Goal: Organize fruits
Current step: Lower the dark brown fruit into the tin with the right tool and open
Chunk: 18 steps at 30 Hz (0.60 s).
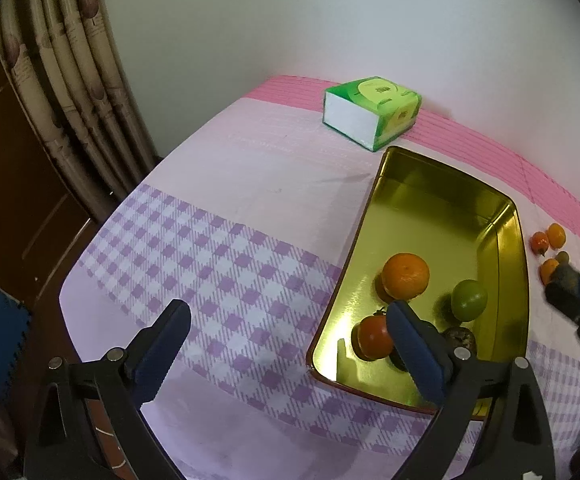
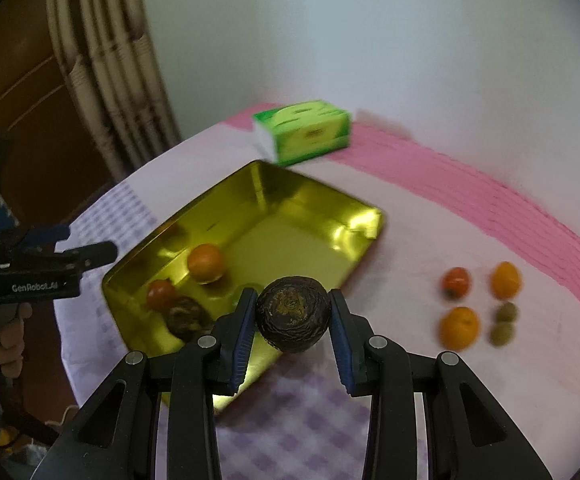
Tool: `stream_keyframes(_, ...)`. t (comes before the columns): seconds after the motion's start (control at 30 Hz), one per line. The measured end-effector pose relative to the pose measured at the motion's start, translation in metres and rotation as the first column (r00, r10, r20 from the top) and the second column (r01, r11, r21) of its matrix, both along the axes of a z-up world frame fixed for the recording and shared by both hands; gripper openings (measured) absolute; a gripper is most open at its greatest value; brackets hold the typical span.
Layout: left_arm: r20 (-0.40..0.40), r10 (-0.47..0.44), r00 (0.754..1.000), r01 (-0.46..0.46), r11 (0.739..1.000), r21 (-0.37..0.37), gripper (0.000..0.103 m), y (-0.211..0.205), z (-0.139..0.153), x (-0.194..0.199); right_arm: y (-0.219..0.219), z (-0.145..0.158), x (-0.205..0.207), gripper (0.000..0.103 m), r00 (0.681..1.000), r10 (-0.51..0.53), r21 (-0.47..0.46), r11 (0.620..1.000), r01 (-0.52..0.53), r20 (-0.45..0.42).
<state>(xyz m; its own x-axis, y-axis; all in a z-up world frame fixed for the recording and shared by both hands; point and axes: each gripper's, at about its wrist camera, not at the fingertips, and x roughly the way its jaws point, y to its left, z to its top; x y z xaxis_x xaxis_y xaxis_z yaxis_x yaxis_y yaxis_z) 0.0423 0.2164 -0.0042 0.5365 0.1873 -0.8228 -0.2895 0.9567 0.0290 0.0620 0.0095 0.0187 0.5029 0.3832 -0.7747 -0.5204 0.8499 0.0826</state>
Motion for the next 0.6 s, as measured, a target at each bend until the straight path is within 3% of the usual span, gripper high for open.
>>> stream_keyframes(0.6,-0.007,0.009,1.0,-0.009,1.0,-0.001,0.097,0.003,-0.001,0.001,0.031,-0.039,0.001,0.036,0.996,0.053,-0.061,0.996,-0.058,-0.07)
